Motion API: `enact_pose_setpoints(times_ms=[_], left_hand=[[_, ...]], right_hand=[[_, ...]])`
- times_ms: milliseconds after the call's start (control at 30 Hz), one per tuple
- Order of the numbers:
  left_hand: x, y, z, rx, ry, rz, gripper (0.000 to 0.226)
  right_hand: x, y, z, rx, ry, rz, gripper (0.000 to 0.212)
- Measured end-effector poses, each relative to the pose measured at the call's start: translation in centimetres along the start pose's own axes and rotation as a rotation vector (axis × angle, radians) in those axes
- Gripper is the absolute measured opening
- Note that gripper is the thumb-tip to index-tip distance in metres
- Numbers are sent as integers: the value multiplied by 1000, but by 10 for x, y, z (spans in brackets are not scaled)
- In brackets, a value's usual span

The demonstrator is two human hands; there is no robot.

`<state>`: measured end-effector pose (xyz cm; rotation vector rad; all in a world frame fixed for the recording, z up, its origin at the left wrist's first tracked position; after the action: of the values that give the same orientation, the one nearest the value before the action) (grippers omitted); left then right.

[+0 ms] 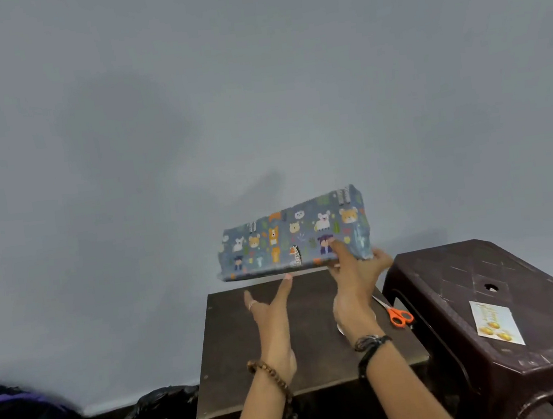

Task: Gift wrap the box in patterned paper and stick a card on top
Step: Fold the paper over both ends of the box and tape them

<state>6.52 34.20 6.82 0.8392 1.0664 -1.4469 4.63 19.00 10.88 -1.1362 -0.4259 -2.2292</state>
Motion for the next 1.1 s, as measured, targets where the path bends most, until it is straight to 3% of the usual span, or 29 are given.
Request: enact_pose_setpoints(times_ms=[100,200,333,433,500,667,867,967,1100], left_hand=[[38,9,6,61,-146,-191,88],[60,21,13,103,-248,-270,66],[86,34,7,27,-337,-335,35],[98,48,-4,46,-273,-334,24],[101,62,-16,56,-217,-325,29],[111,88,-44,126,-16,-329,44],[141,102,-61,108,25,-362,62],[144,106,-63,101,46,-316,61],[138,103,-68,31,154,-192,88]], right_hand=[[-38,-17,-16,-89,200,212,61],[-67,-36,-33,-106,258,298,59],[-98,-43,-56,-117,191,371,63],[-110,-33,-69,17,41,355,75],[-113,-23,-81,88,-58,318,80],[-134,1,-103,243,-253,333,68],[-162,0,-111,529,-529,389,63],[-161,6,-114,580,-632,284,35],[-162,10,-117,604,-666,218,30]])
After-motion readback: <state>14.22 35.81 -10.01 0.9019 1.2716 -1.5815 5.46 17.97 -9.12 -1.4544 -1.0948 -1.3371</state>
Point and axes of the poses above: each hand's wrist, its own y-axis towards the middle knuckle, its own z-axis out of the palm, x = y × z, the point moved 7 cm from there along y, towards the middle knuckle, and after that the axes turned 1 degree about x, right-handed, at the moved point
